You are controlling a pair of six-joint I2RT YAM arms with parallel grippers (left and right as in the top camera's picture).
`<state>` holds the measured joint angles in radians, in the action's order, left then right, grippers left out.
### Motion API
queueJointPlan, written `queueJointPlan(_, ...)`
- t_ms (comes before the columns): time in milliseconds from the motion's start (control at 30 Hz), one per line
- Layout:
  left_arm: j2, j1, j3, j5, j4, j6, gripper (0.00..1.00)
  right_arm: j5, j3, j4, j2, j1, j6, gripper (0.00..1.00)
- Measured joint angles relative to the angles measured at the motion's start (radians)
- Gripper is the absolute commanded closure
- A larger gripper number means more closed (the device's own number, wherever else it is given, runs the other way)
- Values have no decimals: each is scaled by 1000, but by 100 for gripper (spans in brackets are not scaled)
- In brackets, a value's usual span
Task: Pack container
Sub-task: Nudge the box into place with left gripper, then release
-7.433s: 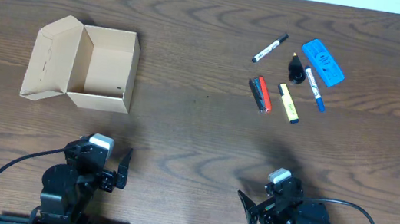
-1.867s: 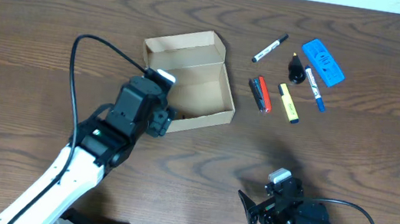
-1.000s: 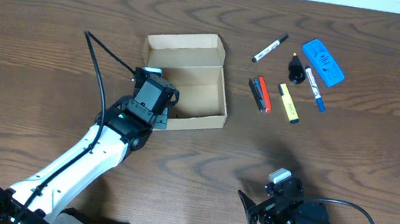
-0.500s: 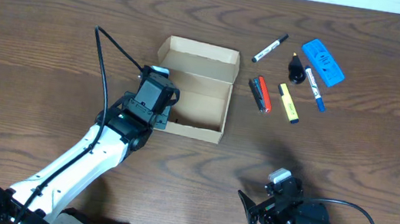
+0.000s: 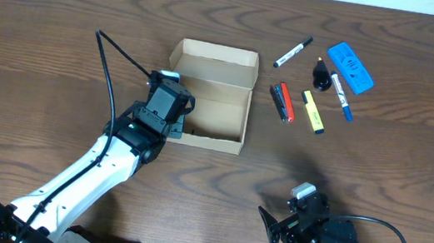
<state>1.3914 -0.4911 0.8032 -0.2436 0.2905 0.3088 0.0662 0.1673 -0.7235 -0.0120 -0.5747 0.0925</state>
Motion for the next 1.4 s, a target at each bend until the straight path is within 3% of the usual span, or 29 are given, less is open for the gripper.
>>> queueJointPlan(33,0,0,0,0,0,3,60,0,0,0,0,0,0,1)
queueJointPlan(167,0,0,0,1,-2,28,53,0,0,0,0,0,0,1)
queueJointPlan(233,0,0,0,1,-2,32,55,0,0,0,0,0,0,1)
queueJointPlan(633,43,0,0,4,-9,61,94,0,0,0,0,0,0,1)
queueJointPlan(1067,56,-1,0,5,-33,103,94,0,0,0,0,0,0,1)
queueJointPlan(1133,56,-1,0,5,-33,107,86,0,0,0,0,0,0,1)
queueJointPlan(1167,56,-1,0,5,-33,106,66,0,0,0,0,0,0,1)
queueJointPlan(1200,56,-1,0,5,-34,105,51,0,0,0,0,0,0,1)
queueJointPlan(1233,56,-1,0,5,-35,111,44,0,0,0,0,0,0,1)
queueJointPlan(1400,56,-1,2,5,-42,113,38,0,0,0,0,0,0,1)
